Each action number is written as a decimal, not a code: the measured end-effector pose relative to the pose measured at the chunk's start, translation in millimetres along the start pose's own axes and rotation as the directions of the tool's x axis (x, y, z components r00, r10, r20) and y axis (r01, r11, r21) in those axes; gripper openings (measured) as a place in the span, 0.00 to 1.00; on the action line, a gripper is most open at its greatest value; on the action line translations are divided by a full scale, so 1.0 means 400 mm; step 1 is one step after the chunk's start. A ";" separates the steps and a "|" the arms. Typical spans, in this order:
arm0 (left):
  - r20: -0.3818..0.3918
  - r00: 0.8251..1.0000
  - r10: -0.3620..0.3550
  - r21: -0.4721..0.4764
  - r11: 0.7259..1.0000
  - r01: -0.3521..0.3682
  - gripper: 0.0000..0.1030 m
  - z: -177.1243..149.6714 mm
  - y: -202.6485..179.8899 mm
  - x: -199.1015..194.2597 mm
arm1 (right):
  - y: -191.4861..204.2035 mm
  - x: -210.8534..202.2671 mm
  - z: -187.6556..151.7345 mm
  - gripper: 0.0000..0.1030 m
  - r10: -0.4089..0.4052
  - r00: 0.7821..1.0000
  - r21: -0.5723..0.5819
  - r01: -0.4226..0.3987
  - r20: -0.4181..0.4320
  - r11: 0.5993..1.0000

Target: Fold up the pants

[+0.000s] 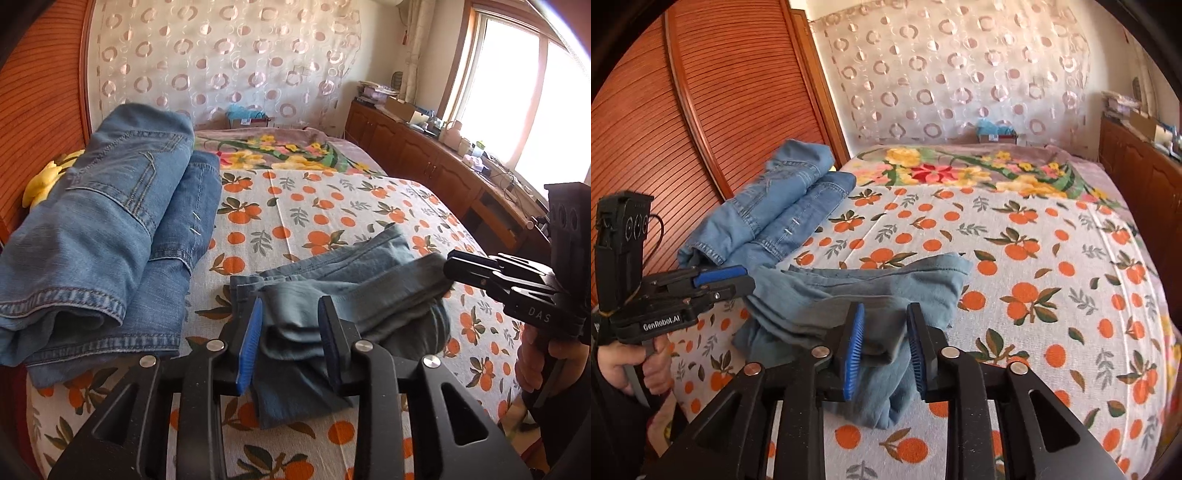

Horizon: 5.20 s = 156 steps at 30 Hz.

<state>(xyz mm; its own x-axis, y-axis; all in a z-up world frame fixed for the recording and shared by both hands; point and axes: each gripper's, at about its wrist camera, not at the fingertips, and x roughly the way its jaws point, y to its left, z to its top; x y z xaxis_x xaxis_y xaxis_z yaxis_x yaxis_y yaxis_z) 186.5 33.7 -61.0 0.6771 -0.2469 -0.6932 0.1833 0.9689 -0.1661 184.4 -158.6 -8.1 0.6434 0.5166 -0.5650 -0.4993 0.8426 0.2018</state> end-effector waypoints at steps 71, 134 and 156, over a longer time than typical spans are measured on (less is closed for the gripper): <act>-0.072 0.996 0.045 0.031 0.999 -0.042 0.32 -0.024 -0.007 0.076 | -0.043 0.163 0.065 0.35 -0.163 0.985 -0.023 0.162 -0.053 0.986; -0.021 0.999 -0.034 0.123 0.992 0.037 0.10 -0.259 -0.061 -0.145 | 0.023 -0.179 -0.236 0.08 0.002 0.997 -0.089 -0.008 -0.072 0.996; -0.062 0.998 -0.004 0.080 0.997 0.009 0.12 -0.328 -0.085 -0.208 | 0.036 -0.272 -0.305 0.11 0.034 0.995 -0.053 -0.039 -0.092 0.998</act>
<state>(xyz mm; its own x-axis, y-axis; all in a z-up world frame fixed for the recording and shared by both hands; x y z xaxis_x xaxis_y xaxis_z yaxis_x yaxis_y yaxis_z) 30.3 23.4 -89.7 0.6307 -0.2492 -0.7349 0.2457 0.9625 -0.1154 36.3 -221.0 -41.4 0.5699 0.5284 -0.6293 -0.5537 0.8128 0.1810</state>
